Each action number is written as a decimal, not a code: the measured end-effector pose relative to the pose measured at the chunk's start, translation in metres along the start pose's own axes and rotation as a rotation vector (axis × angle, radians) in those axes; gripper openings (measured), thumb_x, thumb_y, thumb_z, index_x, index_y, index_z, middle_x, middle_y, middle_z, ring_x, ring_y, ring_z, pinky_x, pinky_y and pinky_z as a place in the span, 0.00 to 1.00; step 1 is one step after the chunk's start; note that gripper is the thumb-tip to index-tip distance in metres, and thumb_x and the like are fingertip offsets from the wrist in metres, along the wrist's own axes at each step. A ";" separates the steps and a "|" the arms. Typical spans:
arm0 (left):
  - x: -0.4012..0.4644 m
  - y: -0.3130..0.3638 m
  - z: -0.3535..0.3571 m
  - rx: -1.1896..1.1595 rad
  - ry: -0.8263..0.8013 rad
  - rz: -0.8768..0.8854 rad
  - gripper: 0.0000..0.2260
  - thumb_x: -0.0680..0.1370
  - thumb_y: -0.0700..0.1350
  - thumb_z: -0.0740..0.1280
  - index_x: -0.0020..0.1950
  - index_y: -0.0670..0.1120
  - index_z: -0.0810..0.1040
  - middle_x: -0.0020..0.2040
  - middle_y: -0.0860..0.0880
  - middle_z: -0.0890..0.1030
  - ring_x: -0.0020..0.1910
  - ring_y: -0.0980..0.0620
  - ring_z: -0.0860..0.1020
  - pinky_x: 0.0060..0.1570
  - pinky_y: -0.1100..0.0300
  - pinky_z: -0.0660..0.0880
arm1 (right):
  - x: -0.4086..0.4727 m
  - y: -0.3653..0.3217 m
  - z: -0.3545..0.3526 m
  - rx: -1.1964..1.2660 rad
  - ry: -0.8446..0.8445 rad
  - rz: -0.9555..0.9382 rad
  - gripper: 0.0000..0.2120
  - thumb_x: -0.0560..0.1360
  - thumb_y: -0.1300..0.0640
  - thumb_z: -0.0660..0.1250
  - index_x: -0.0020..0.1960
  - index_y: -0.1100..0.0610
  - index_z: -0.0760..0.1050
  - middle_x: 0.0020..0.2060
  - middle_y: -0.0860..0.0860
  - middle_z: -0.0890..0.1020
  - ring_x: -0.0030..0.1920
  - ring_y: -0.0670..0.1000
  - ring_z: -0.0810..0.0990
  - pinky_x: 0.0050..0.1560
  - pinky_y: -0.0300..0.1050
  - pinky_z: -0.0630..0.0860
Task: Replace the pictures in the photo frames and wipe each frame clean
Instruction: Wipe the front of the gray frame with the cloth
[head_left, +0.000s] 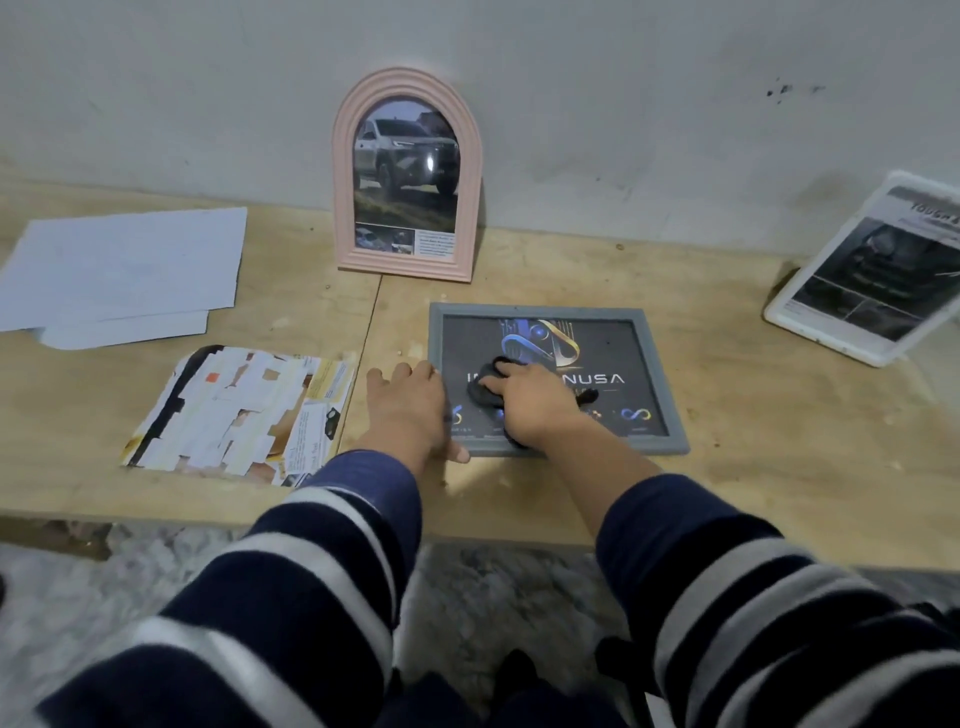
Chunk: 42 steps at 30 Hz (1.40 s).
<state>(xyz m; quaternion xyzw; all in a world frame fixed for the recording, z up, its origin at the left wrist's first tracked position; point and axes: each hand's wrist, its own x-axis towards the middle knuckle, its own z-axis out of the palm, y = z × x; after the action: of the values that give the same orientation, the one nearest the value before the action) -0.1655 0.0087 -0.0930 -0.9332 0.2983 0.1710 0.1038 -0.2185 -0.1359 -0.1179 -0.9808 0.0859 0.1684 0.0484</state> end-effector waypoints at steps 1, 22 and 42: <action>0.000 0.001 -0.001 0.008 -0.010 -0.008 0.45 0.62 0.71 0.71 0.72 0.48 0.65 0.67 0.50 0.68 0.69 0.48 0.65 0.67 0.46 0.59 | -0.008 0.001 0.000 0.000 0.012 -0.022 0.24 0.76 0.62 0.60 0.70 0.48 0.67 0.70 0.50 0.67 0.66 0.58 0.69 0.59 0.51 0.74; -0.007 0.045 0.022 -0.453 -0.015 -0.242 0.67 0.58 0.76 0.68 0.77 0.42 0.34 0.79 0.47 0.40 0.78 0.48 0.43 0.74 0.42 0.47 | 0.031 0.062 -0.055 0.421 0.223 0.278 0.16 0.75 0.64 0.60 0.60 0.58 0.77 0.57 0.57 0.78 0.59 0.61 0.75 0.57 0.50 0.76; -0.011 0.049 0.029 -0.407 -0.056 -0.262 0.71 0.51 0.83 0.60 0.77 0.43 0.31 0.78 0.48 0.32 0.74 0.46 0.28 0.64 0.35 0.25 | -0.019 0.046 0.001 0.051 0.086 0.036 0.20 0.71 0.64 0.62 0.56 0.45 0.79 0.55 0.51 0.76 0.59 0.57 0.74 0.46 0.46 0.71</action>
<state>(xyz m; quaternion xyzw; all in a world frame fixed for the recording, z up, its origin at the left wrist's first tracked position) -0.2104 -0.0167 -0.1200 -0.9606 0.1314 0.2383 -0.0567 -0.2449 -0.1783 -0.1151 -0.9839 0.1096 0.1247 0.0666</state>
